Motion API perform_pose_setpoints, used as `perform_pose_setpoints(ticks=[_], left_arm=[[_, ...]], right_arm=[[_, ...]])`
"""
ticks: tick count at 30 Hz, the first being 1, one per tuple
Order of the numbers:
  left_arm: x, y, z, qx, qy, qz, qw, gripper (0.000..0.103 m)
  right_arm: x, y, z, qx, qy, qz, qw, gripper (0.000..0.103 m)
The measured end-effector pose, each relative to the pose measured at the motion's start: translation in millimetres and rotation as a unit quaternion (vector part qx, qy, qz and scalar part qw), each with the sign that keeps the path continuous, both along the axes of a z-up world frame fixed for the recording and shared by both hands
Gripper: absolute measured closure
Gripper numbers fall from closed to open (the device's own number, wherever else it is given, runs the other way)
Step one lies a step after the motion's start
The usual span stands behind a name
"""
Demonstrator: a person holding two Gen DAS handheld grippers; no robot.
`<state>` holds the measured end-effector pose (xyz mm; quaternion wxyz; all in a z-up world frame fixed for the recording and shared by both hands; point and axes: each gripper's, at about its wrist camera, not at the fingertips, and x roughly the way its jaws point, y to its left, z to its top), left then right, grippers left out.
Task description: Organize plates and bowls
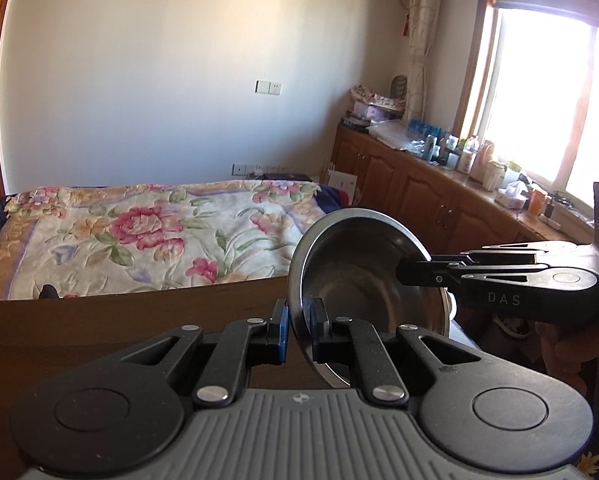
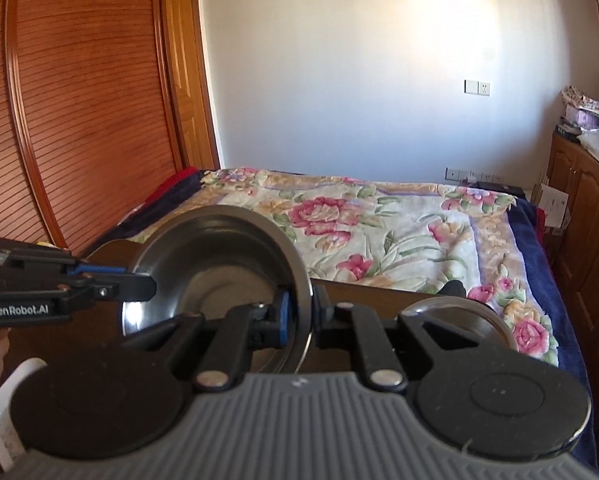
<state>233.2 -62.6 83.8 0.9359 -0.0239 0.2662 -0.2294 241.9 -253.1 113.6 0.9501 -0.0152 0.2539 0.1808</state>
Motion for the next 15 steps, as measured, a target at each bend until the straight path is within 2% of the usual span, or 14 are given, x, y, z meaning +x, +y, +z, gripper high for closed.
perform_pose_setpoints(ticks=[15], left_arm=[[-66, 10, 8, -0.007, -0.022, -0.018, 0.9996, 0.091]], right_arm=[[-51, -2, 1, 0.011, -0.013, 0.001, 1.000, 0.089]])
